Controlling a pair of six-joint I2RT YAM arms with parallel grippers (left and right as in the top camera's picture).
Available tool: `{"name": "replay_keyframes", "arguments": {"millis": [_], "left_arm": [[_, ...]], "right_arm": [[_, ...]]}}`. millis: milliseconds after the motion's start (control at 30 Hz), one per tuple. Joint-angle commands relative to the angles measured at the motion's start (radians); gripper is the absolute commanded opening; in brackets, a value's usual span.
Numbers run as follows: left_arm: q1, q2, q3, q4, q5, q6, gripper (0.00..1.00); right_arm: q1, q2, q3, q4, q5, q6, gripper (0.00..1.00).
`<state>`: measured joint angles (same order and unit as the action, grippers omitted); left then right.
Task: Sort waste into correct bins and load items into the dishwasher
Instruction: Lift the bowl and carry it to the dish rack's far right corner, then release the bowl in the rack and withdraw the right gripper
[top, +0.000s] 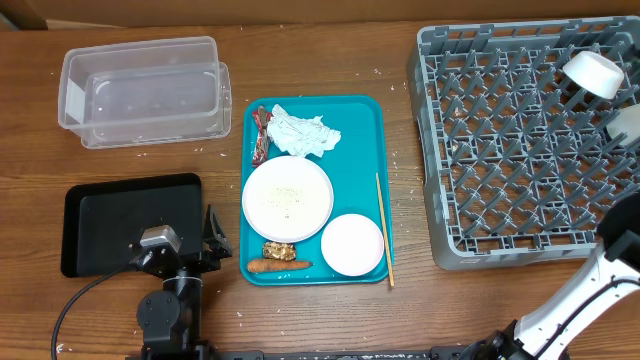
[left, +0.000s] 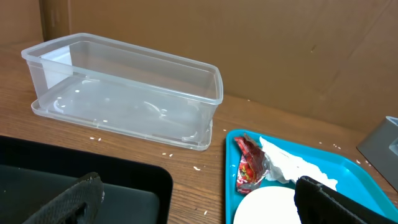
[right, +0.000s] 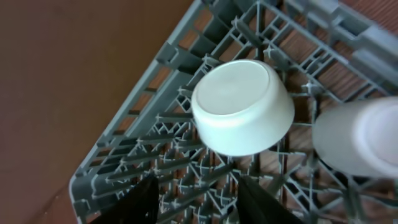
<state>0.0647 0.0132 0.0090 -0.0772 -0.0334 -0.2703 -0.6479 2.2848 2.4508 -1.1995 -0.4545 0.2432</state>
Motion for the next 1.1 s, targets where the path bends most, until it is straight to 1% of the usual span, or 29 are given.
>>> {"name": "replay_keyframes", "arguments": {"millis": [0,133,200,233,267,367,467,567,600,700,833,900,1067], "left_arm": [[-0.006,-0.006,-0.003,0.003,0.008,-0.006,1.00],[-0.007,-0.006,-0.003,0.003,0.008,-0.006,1.00],[-0.007,-0.006,-0.003,0.003,0.008,-0.006,1.00],[-0.007,-0.006,-0.003,0.003,0.008,-0.006,1.00],[-0.007,-0.006,-0.003,0.003,0.008,-0.006,1.00],[-0.007,-0.006,-0.003,0.003,0.008,-0.006,1.00],[-0.007,-0.006,-0.003,0.003,0.008,-0.006,1.00],[-0.007,-0.006,-0.003,0.003,0.008,-0.006,1.00],[-0.006,-0.006,-0.003,0.003,0.008,-0.006,1.00],[-0.007,-0.006,-0.003,0.003,0.008,-0.006,1.00],[-0.007,-0.006,-0.003,0.003,0.008,-0.006,1.00],[-0.007,-0.006,-0.003,0.003,0.008,-0.006,1.00],[-0.007,-0.006,-0.003,0.003,0.008,-0.006,1.00]], "right_arm": [[0.008,-0.111,0.012,-0.019,0.047,0.037,0.49],[0.028,-0.161,0.012,-0.052,0.052,0.045,0.60],[0.043,-0.163,0.011,-0.054,0.063,0.046,0.60],[0.051,-0.160,0.010,-0.053,0.080,0.046,0.54],[0.067,-0.150,0.008,-0.053,0.131,0.046,0.37],[0.103,-0.119,0.005,-0.033,0.273,0.051,0.04],[0.149,-0.055,-0.004,0.057,0.413,0.065,0.04],[0.181,0.015,-0.004,0.149,0.439,0.064,0.04],[0.195,0.057,-0.004,0.203,0.439,0.065,0.04],[0.206,0.114,-0.004,0.273,0.439,0.066,0.05],[0.210,0.169,-0.004,0.313,0.448,0.065,0.05],[0.210,0.193,-0.004,0.317,0.483,0.065,0.05],[0.209,0.211,-0.004,0.316,0.519,0.064,0.05]]}}
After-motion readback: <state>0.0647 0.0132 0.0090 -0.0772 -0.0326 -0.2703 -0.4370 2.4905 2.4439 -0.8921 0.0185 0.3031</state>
